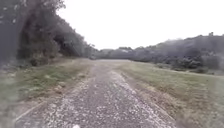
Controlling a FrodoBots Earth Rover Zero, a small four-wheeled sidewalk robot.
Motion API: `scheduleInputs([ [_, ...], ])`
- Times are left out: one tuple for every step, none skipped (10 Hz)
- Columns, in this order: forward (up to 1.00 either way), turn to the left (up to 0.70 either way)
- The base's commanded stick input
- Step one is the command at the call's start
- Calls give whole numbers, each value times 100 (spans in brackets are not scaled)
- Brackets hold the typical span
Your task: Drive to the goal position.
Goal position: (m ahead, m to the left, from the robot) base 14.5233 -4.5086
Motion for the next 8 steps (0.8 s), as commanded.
scheduleInputs([
  [45,0],
  [45,0],
  [45,0],
  [45,0],
  [45,0],
  [45,0],
  [45,0],
  [45,0],
])
